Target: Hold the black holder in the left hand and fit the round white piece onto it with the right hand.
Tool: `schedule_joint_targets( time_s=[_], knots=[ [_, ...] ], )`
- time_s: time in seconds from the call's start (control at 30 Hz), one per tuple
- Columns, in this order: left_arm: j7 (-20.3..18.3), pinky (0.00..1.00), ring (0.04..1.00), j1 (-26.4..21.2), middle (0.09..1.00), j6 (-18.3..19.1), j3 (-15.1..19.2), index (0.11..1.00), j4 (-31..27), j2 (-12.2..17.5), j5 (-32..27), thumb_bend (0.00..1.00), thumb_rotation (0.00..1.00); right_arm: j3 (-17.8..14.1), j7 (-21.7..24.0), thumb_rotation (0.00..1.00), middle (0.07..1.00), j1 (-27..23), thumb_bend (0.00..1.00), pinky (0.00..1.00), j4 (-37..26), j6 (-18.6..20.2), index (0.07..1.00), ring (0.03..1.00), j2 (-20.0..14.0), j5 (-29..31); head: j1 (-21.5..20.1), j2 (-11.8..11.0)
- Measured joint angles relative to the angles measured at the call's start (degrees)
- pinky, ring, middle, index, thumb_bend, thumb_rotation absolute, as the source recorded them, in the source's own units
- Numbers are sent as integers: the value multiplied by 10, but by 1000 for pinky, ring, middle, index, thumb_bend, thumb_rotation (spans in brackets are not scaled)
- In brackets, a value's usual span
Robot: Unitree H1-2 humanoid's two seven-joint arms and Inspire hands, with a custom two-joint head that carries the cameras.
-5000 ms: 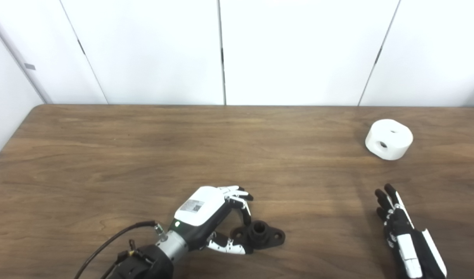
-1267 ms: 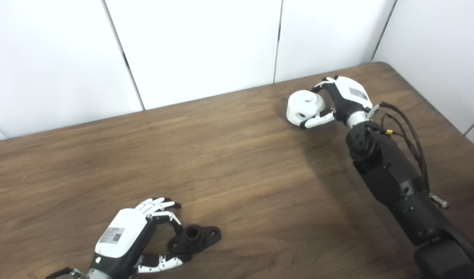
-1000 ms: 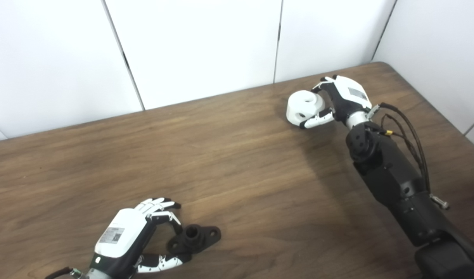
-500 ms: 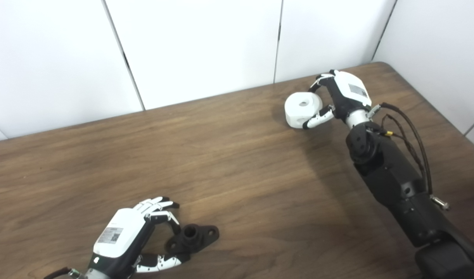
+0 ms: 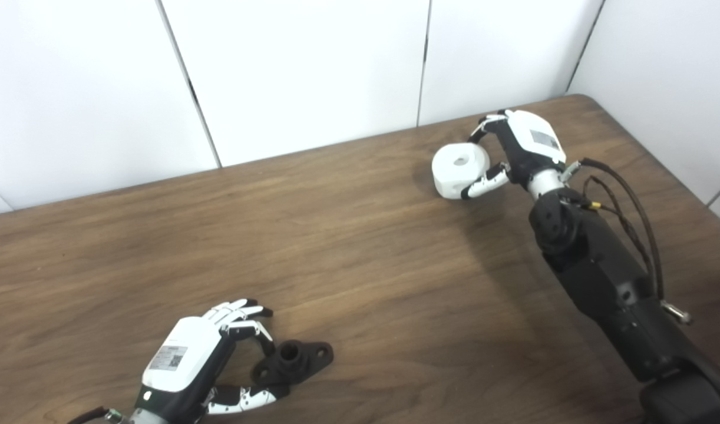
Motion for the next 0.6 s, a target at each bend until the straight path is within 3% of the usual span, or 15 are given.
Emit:
schedule_joint_targets(
  time_s=[0.3, 0.6],
  knots=[
    [-3, 879, 878, 1, 811, 14, -4, 491, -6, -7, 10, 510, 58, -7, 48, 133, 834, 55, 524, 984, -124, 11, 483, 932, 21, 32, 38, 4],
    [-8, 885, 883, 2, 815, 46, -16, 491, -18, -19, 20, 510, 56, -9, 107, 135, 814, 98, 524, 997, -241, 57, 482, 914, 54, 60, 83, 14]
  ],
)
